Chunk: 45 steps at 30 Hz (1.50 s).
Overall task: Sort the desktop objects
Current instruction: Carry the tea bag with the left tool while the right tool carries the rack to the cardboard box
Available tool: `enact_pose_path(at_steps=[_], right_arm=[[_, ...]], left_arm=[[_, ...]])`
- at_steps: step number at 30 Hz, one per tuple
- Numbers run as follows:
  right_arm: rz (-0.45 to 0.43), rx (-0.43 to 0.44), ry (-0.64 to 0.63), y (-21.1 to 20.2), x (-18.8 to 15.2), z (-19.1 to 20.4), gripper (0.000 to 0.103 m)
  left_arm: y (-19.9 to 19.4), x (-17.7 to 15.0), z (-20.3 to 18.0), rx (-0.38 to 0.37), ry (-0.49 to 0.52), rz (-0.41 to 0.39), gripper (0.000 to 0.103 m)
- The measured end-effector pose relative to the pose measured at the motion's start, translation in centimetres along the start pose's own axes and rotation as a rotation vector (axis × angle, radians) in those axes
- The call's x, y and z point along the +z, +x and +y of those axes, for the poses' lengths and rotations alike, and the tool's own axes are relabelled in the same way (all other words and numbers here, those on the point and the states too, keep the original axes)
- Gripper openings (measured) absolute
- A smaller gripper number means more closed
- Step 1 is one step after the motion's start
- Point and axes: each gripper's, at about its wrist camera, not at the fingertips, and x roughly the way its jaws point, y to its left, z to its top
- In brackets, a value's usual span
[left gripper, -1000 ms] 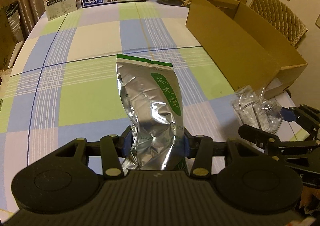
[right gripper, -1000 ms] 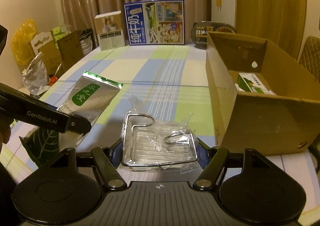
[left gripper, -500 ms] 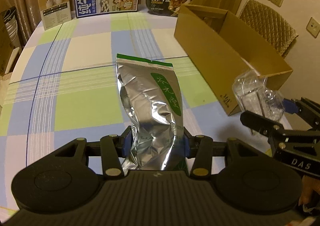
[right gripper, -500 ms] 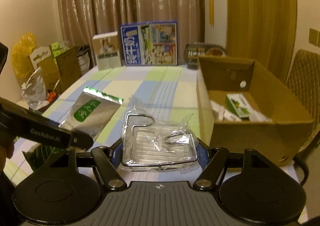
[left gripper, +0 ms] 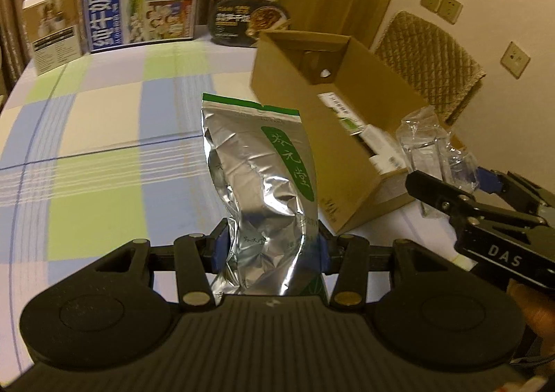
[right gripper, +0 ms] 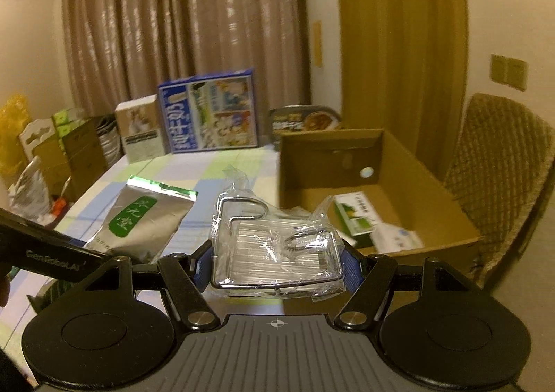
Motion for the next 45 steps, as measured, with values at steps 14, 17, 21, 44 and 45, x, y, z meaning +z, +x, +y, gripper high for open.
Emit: enact_pose_path(at_steps=[14,17,21,44,45], right_arm=[[-0.035,-0.078,0.027,0.4,2.0,-5.9,0.068],[-0.037,-0.09,0.027,0.8,2.4,-7.2,0.068],[-0.039,-0.105,0.023,1.8,3.1,-8.9,0.068],[0.002,-0.124,0.025,9.3,5.0,-13.8,0.068],[0.004,-0.125,0.027,9.5,5.1,-14.0,0.068]], left_arm=[[3.1,4.5,-6.2,-0.103,0.034,0.001,0.042],[4.0,5.7,-7.1,-0.115,0.032,-0.003,0.042],[5.2,7.4,-7.9,-0.129,0.026,-0.014,0.042],[13.4,12.3,-8.9,-0.166,-0.058,0.02,0.042],[13.6,12.4,-8.8,-0.164,-0.062,0.019,0.042]])
